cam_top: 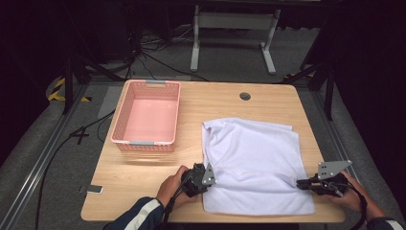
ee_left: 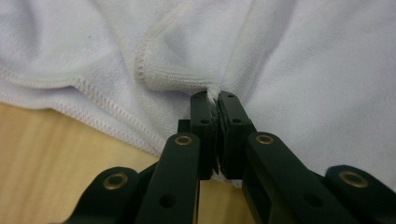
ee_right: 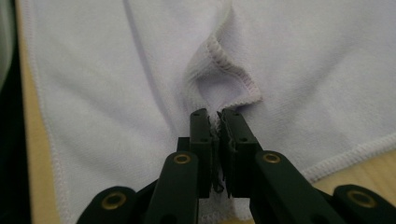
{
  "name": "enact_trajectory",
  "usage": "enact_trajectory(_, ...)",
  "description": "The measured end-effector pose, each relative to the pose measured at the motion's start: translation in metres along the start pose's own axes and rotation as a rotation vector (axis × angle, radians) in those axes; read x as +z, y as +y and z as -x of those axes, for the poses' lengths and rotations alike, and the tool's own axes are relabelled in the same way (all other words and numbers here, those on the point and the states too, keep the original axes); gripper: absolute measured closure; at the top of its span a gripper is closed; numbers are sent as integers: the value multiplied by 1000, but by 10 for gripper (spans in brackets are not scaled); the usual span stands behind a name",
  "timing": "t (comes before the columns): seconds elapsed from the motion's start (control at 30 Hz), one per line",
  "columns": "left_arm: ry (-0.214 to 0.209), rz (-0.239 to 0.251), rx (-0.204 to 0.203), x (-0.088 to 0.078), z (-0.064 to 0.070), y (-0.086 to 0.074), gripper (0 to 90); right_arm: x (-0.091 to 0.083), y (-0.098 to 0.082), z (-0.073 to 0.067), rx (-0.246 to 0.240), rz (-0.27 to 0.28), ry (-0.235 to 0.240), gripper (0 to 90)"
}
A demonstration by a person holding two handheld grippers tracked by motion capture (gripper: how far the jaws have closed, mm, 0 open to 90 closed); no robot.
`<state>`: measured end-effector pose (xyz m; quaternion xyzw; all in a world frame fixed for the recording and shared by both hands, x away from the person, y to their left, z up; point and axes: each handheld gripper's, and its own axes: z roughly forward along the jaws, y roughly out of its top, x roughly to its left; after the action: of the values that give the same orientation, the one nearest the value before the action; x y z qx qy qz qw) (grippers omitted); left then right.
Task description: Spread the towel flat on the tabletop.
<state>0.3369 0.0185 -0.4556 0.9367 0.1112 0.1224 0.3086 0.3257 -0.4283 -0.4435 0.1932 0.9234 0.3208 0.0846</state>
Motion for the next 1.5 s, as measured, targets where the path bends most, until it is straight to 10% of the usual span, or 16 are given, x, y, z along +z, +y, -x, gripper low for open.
enact_trajectory(0.27, 60, 65, -74, 0, -38, 12, 861, 4, 13, 14, 19, 52, -96, 832)
enact_trajectory(0.4, 46, 123, -56, -20, -31, 8, 852, -15, 10, 7, -1, 139, -83, 823)
enact_trajectory(0.53, -1, 89, -26, -30, -11, -8, 773, -23, 0, -9, -64, 106, -17, 758)
enact_trajectory(0.73, -15, 177, -198, -43, -14, -19, 499, -27, -5, -22, -29, 93, -45, 584)
enact_trajectory(0.93, -27, 156, -113, -22, -19, 10, 369, -21, 25, -20, 14, 137, -113, 440)
enact_trajectory(1.03, -72, 131, -93, -5, -24, 19, 382, -10, 34, -19, 13, 108, -89, 520)
enact_trajectory(1.2, -126, 70, 4, 2, -24, 15, 836, -1, 33, -27, -72, 16, -24, 852)
enact_trajectory(1.5, -209, 68, 29, -33, 4, -18, 845, -17, 18, -56, -185, -13, 158, 840)
